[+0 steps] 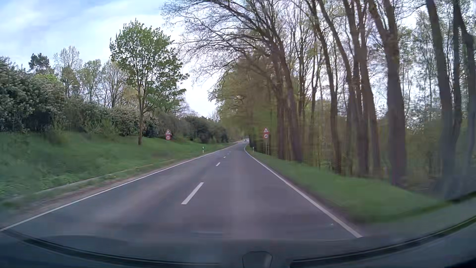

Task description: Follow the waypoints while adhering to traffic rules and regulations

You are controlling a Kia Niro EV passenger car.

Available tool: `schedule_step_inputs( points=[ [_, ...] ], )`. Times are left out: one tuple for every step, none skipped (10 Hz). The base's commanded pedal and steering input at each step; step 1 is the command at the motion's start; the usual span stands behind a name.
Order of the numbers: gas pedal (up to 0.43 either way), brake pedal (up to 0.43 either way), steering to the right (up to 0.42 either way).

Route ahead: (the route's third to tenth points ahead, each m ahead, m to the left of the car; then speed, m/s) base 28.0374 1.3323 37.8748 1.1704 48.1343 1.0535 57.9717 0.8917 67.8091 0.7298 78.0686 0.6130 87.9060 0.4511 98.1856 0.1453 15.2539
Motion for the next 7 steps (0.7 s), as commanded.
schedule_step_inputs(
  points=[
    [0.067,0.000,-0.002],
    [0.067,0.000,-0.002],
    [0.067,0.000,-0.002],
    [0.067,0.000,-0.003],
    [0.067,0.000,-0.004],
    [0.067,0.000,-0.004],
    [0.067,0.000,-0.004]
  ],
)
